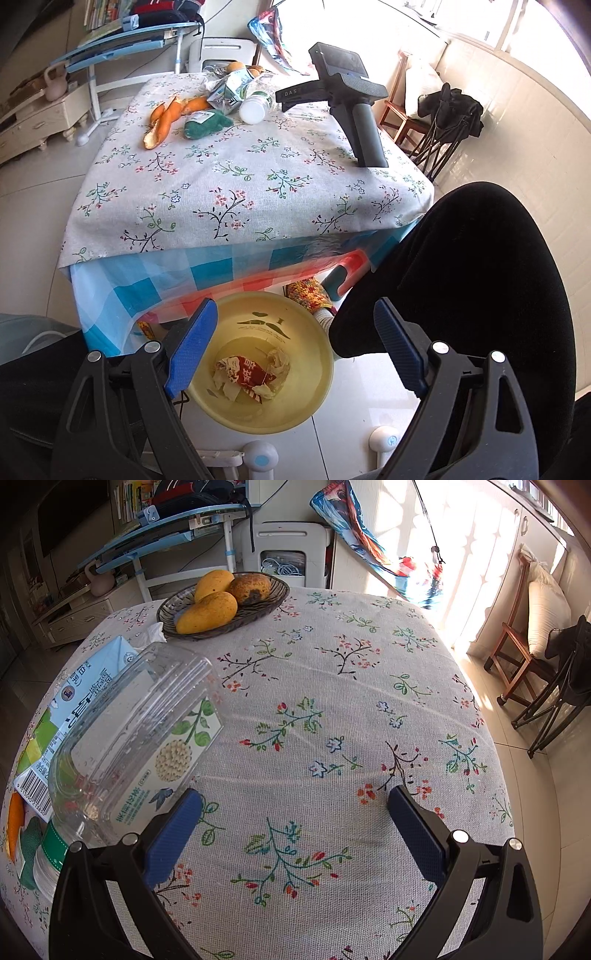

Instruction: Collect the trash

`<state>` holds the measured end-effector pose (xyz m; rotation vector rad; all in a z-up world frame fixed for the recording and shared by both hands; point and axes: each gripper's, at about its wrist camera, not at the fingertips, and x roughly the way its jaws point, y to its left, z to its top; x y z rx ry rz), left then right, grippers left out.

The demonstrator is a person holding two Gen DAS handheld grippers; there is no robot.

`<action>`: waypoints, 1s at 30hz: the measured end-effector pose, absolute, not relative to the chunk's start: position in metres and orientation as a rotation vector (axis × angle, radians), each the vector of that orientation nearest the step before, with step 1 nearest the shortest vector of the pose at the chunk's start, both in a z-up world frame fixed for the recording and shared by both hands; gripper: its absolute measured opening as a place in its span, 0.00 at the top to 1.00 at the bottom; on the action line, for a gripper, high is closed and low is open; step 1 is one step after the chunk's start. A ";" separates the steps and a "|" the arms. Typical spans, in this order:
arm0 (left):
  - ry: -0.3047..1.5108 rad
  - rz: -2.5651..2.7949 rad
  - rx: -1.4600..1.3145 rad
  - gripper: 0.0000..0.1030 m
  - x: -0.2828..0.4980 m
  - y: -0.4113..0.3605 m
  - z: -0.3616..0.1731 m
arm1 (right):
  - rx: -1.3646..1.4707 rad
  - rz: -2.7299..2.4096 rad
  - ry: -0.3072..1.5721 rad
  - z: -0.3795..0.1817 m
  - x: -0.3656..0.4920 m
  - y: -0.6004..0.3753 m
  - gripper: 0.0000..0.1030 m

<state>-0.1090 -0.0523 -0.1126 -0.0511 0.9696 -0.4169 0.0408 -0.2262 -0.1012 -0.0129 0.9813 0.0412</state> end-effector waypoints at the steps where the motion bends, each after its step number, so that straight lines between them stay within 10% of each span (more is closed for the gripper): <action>1: 0.967 -0.416 -0.046 0.19 -0.109 -0.053 -0.112 | -0.013 0.041 0.981 -0.101 0.041 -0.226 0.06; 30: 0.925 -0.163 -0.062 0.16 -0.075 -0.027 -0.123 | -0.013 0.041 0.981 -0.101 0.041 -0.226 0.06</action>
